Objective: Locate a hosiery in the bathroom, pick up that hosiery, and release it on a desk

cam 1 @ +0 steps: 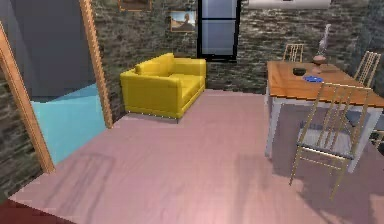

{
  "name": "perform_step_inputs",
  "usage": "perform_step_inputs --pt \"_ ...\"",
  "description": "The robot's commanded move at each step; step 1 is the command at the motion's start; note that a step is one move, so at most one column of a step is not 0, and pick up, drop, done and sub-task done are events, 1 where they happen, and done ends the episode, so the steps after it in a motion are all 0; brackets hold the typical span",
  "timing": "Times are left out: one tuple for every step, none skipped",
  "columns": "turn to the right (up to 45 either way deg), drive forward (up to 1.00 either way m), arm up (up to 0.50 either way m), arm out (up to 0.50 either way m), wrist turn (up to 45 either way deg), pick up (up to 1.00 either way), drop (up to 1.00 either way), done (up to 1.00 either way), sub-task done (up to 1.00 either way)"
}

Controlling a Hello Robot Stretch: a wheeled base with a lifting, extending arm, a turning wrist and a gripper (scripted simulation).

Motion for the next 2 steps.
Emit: perform_step_inputs --pt "0.0 0.10 0.00 0.00 0.0 0.00 0.00 0.00 0.00" --pt "-24.0 0.00 0.00 0.00 0.0 0.00 0.00 0.00 0.00"
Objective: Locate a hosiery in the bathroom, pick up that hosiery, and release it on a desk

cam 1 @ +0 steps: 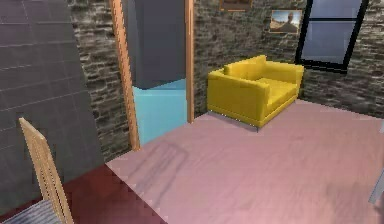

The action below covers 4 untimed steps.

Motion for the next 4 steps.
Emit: perform_step_inputs --pt "0.0 0.80 0.00 0.00 0.0 0.00 0.00 0.00 0.00" --pt "-9.0 0.00 0.00 0.00 0.0 0.00 0.00 0.00 0.00" --pt "0.0 1.00 0.00 0.00 0.0 0.00 0.00 0.00 0.00" --pt "-3.0 0.00 0.00 0.00 0.0 0.00 0.00 0.00 0.00"
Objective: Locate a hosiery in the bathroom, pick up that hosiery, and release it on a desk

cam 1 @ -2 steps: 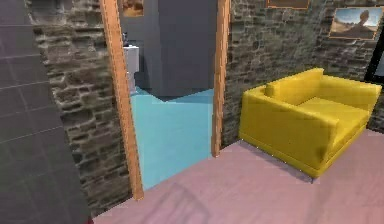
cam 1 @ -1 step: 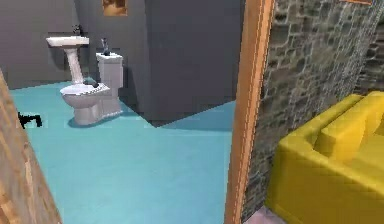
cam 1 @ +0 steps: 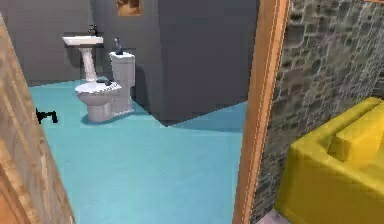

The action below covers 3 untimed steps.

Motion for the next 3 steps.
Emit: perform_step_inputs --pt "0.0 0.50 0.00 0.00 0.0 0.00 0.00 0.00 0.00" --pt "-30.0 0.00 0.00 0.00 0.0 0.00 0.00 0.00 0.00" --pt "0.0 1.00 0.00 0.00 0.0 0.00 0.00 0.00 0.00"
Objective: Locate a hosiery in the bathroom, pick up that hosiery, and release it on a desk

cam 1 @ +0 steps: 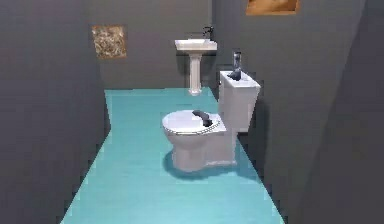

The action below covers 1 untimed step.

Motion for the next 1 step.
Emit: perform_step_inputs --pt "-12.0 0.00 0.00 0.00 0.0 0.00 0.00 0.00 0.00"
